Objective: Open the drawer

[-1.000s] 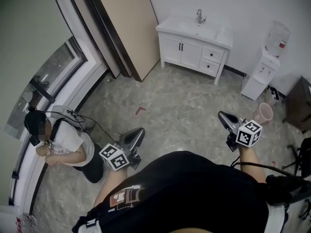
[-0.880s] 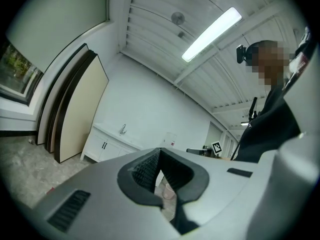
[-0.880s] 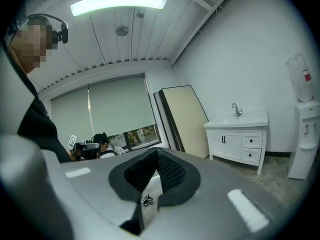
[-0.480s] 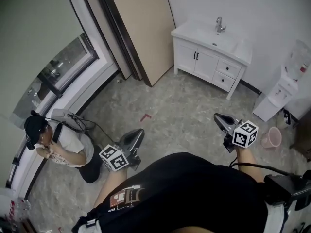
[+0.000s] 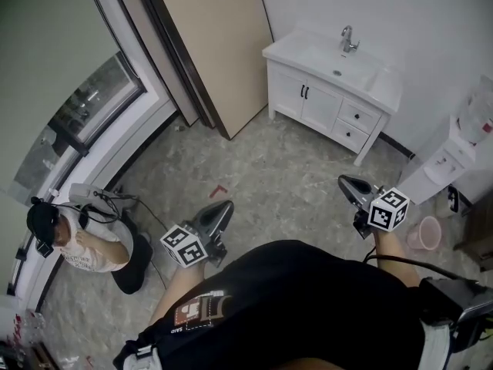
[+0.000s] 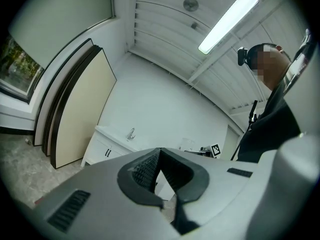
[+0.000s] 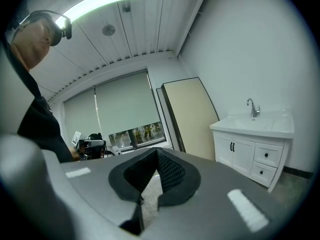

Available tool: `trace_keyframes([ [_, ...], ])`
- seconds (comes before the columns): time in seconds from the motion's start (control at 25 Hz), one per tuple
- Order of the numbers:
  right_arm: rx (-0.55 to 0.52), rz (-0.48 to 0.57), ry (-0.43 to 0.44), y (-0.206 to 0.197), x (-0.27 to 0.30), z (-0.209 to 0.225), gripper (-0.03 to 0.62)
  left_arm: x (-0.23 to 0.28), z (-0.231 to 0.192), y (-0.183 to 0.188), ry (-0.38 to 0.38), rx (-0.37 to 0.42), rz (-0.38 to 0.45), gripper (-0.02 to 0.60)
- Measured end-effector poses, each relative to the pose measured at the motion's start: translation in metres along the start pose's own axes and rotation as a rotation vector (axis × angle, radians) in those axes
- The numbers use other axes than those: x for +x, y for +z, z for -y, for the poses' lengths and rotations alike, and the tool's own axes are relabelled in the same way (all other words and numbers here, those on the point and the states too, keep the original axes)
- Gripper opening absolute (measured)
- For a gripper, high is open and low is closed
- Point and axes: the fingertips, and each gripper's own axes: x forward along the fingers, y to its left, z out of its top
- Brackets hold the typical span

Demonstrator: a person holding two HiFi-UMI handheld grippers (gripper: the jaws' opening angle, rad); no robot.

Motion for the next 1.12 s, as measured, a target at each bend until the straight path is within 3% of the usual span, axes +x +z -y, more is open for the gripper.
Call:
trace_keyframes([
  [0.32,0.021,-0.008,-0.044,0.014,0.059,0.053,-0.005,0.045,-0.078,0.022,-0.026,-0.025,-0.006,-0.008],
  [0.84,0.002,0.071,-0.160,0.095,0.239,0.085,-0.005,0.084,-0.269,0.150,-0.146,0.029,-0.055,-0.008],
  [1.12,0.012,0.039,-0.162,0.103,0.308,0.109,-0.004,0.099,-0.341,0.173,-0.141,0.003,-0.054,-0.008],
])
